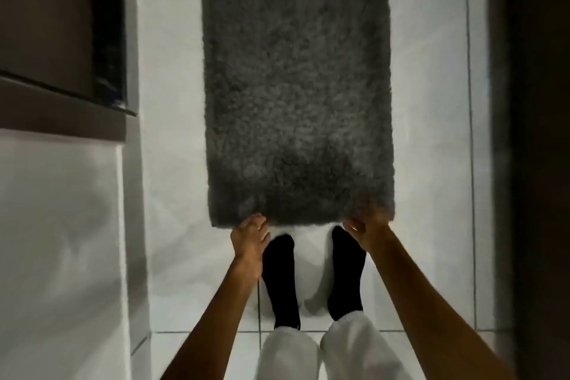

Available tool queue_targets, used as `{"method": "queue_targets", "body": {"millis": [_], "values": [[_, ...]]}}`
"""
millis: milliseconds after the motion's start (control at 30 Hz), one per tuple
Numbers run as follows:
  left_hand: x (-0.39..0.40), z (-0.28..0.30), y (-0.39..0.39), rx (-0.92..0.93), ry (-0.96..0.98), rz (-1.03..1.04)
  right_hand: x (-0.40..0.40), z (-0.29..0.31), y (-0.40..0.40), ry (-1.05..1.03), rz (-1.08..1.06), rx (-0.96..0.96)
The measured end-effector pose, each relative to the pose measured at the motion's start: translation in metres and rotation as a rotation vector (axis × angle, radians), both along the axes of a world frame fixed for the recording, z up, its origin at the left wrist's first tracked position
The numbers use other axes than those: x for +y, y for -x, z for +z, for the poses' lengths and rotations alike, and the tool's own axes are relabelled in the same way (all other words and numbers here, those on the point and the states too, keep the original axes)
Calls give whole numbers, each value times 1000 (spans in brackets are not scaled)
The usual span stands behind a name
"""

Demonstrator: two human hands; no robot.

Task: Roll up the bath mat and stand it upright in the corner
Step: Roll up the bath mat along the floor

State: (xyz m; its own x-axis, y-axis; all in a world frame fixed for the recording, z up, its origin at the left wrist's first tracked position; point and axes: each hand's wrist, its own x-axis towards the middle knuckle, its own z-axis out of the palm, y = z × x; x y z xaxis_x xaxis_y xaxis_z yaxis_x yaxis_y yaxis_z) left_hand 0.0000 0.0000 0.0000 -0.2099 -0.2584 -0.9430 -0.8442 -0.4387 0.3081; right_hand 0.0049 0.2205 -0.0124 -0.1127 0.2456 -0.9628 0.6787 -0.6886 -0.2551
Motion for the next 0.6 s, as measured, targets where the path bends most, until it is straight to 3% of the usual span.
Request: {"method": "queue_targets", "body": {"millis": [133,367,500,600], "values": [[1,-72,-23,-123,69,113,-7,-75,-23,-20,-143,-127],[-1,-118,-18,-124,21,295,-16,-113,-36,-151,-327,-199],[8,-106,-7,-1,211,217,-21,-106,-33,-337,-199,-90],[11,-91,6,228,423,-63,-19,-88,-26,-674,203,85]]}}
